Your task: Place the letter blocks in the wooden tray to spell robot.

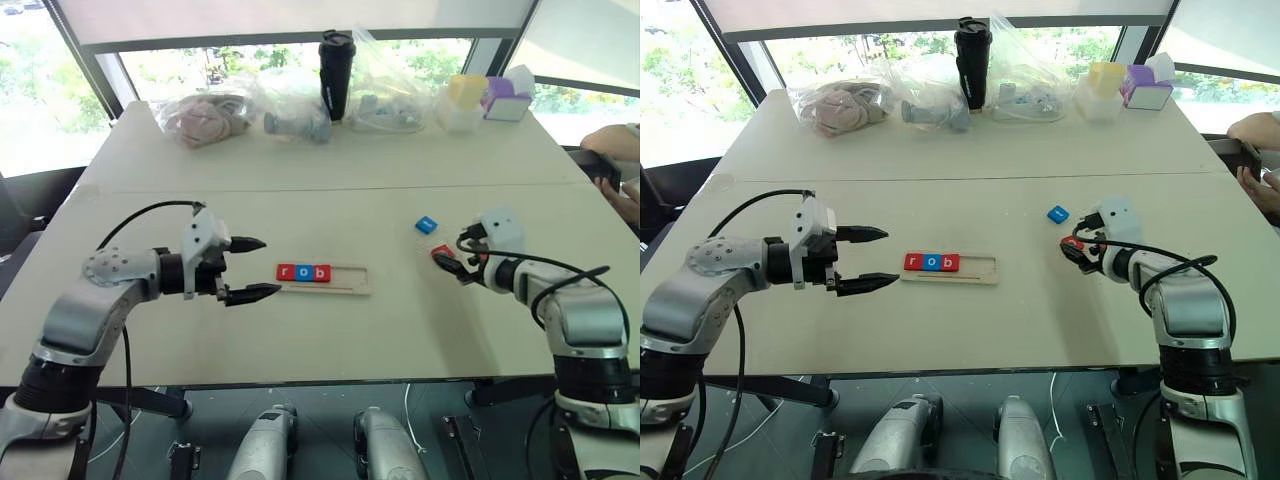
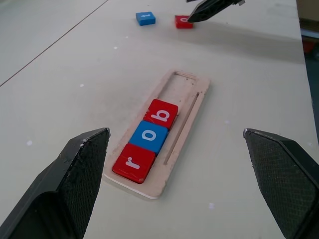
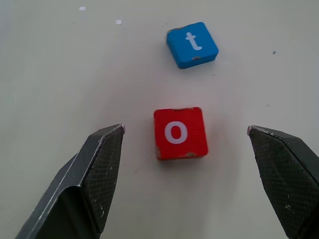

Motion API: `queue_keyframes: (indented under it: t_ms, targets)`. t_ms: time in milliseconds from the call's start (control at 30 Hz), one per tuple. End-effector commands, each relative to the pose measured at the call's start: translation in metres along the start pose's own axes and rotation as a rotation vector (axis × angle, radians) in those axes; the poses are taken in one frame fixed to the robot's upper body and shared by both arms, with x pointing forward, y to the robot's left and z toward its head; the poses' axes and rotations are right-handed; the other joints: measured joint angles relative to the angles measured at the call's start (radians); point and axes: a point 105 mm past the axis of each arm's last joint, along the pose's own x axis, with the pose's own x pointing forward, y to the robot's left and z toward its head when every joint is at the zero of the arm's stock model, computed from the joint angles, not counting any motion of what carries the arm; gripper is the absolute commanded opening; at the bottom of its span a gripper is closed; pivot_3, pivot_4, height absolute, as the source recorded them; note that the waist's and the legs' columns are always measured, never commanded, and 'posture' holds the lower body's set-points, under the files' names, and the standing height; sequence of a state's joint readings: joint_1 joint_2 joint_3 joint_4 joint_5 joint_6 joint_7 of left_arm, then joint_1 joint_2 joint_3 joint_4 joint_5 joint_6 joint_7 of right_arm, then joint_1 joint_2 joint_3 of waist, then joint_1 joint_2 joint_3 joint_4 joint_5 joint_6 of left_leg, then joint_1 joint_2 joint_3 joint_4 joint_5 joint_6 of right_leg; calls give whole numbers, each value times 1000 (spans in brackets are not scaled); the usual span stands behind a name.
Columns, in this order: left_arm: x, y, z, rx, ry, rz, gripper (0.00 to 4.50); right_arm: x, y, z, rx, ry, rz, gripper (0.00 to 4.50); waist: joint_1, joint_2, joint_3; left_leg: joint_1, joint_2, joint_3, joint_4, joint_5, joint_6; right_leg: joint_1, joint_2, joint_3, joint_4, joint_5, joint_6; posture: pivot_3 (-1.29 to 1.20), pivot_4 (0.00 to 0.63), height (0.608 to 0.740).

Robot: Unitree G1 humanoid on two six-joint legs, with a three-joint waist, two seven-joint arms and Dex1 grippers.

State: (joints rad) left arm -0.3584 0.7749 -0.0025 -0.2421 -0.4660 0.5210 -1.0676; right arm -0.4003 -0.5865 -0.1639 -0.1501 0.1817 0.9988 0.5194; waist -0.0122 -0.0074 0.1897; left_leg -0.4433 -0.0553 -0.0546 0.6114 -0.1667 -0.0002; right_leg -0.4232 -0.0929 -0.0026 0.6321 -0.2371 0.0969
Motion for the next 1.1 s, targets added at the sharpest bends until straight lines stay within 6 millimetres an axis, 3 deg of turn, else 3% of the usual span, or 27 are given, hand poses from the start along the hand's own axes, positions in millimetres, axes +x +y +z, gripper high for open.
queue_keyframes:
  t_ms: [33,267,367,467,600,700,867,1033,1100]
  targets:
    - [1,-7,1,81,53,-29,4500,1,3,8,-20,-27,6,4055,0,0,0,0,0,0,0,0,0,0,0,0,0,0,0,0,150,740]
    - [3,-9,-1,76,59,-25,4500,19,-5,-3,-17,61,-20,4055,0,0,0,0,0,0,0,0,0,0,0,0,0,0,0,0,150,740]
    - [3,-9,-1,74,59,-19,4500,22,-7,-1,-12,66,-22,2765,0,0,0,0,0,0,0,0,0,0,0,0,0,0,0,0,150,740]
    - [3,-9,-1,73,58,-14,4500,24,-8,1,-7,69,-20,1156,1,0,0,0,0,0,0,0,0,0,0,0,0,0,0,0,150,740]
    - [2,-10,0,72,54,-9,4500,20,-10,4,15,68,-31,1157,1,0,0,0,0,0,0,0,0,1,0,0,-1,0,0,0,150,740]
    - [1,-9,8,68,24,-5,4500,5,-14,17,50,40,-84,1157,4,0,0,0,0,0,0,0,0,0,0,0,-1,0,0,0,150,740]
    - [2,-8,10,80,30,-18,4500,-14,-1,29,196,42,-134,1157,0,0,0,-1,0,-1,-1,0,0,0,0,-1,-1,0,0,0,150,740]
    - [6,-9,10,83,32,-35,4500,-19,28,28,289,54,-153,1157,-1,0,0,-1,0,-1,-1,0,0,-1,1,-1,0,0,0,0,150,740]
    - [7,-9,10,84,32,-40,4500,-16,53,22,347,33,-128,1157,0,0,0,-1,0,-1,-1,0,0,-2,0,-1,0,0,0,0,150,740]
